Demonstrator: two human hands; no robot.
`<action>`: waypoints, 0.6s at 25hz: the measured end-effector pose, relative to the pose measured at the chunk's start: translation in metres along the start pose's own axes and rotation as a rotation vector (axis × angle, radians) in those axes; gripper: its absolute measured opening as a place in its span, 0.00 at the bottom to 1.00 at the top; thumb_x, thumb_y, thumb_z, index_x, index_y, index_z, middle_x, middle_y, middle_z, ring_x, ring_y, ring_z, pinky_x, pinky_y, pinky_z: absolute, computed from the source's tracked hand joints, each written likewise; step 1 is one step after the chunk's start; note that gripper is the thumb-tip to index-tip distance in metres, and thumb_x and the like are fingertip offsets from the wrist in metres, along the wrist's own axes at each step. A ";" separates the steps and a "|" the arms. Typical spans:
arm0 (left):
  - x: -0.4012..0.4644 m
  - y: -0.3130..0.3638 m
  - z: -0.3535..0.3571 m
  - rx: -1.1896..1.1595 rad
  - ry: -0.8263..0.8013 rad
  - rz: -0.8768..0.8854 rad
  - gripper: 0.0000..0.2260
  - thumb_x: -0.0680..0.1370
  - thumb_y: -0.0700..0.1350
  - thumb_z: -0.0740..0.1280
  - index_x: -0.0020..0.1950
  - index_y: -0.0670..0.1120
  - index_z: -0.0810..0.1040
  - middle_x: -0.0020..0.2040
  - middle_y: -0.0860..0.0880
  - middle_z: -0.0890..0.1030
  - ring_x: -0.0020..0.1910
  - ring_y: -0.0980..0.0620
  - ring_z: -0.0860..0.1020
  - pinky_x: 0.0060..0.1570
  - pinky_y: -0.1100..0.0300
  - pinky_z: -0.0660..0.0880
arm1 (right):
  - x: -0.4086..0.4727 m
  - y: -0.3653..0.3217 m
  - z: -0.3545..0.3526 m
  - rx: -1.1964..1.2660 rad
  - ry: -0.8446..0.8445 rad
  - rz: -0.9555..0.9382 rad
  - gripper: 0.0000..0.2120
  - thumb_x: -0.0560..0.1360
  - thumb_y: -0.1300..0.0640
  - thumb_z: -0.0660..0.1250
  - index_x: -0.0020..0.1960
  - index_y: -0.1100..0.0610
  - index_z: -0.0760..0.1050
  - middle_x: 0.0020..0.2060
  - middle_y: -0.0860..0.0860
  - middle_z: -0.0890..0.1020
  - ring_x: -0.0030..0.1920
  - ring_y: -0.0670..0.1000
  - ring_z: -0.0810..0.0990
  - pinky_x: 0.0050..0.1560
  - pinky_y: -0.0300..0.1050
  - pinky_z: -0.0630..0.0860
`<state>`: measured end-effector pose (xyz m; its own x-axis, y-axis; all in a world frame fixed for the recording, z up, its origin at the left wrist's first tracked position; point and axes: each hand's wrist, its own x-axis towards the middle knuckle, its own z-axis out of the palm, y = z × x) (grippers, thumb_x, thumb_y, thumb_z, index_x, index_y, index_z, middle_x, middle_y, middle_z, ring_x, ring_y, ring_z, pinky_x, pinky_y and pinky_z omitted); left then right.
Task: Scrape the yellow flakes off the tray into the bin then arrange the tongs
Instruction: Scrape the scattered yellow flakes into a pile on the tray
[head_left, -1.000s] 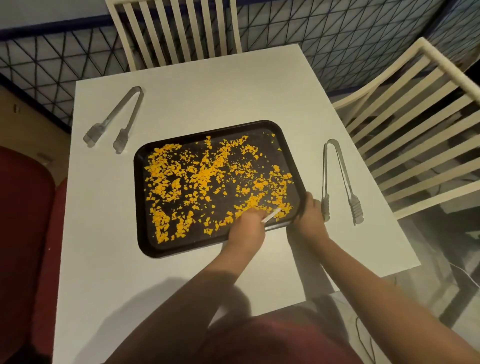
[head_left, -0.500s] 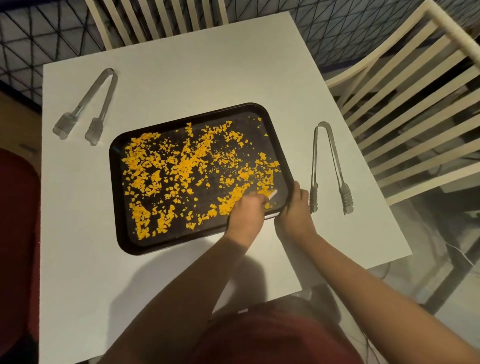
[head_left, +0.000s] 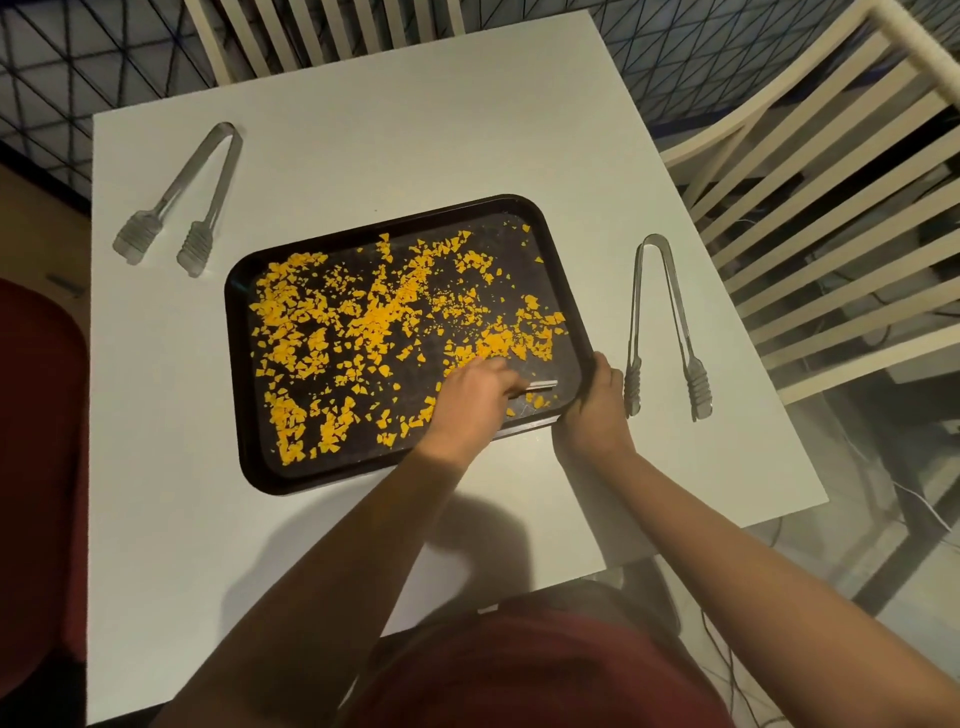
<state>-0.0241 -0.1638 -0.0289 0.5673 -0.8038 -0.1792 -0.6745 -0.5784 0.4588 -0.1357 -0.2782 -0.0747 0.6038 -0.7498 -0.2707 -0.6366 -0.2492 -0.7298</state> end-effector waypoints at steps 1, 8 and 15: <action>0.009 0.002 0.000 0.049 -0.012 0.020 0.11 0.78 0.40 0.62 0.57 0.49 0.80 0.48 0.46 0.78 0.50 0.46 0.73 0.46 0.54 0.69 | 0.000 0.002 0.001 0.009 0.005 -0.002 0.24 0.71 0.57 0.59 0.67 0.50 0.61 0.55 0.52 0.68 0.50 0.50 0.73 0.49 0.42 0.68; 0.035 -0.005 -0.009 0.289 -0.229 0.267 0.16 0.78 0.39 0.61 0.63 0.53 0.76 0.54 0.48 0.77 0.56 0.46 0.71 0.53 0.53 0.68 | 0.007 0.008 0.005 0.162 -0.040 0.004 0.22 0.73 0.56 0.58 0.66 0.48 0.64 0.58 0.52 0.73 0.57 0.51 0.76 0.58 0.54 0.74; 0.001 -0.058 -0.039 0.499 -0.237 0.342 0.17 0.79 0.42 0.59 0.67 0.53 0.70 0.56 0.51 0.76 0.56 0.49 0.70 0.55 0.56 0.63 | 0.004 0.006 0.002 0.133 -0.013 0.001 0.25 0.72 0.62 0.54 0.68 0.50 0.64 0.60 0.52 0.71 0.59 0.50 0.73 0.62 0.52 0.71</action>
<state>0.0344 -0.1252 -0.0217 0.2010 -0.9300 -0.3078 -0.9693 -0.2343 0.0750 -0.1361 -0.2816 -0.0813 0.6098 -0.7420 -0.2787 -0.5683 -0.1642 -0.8063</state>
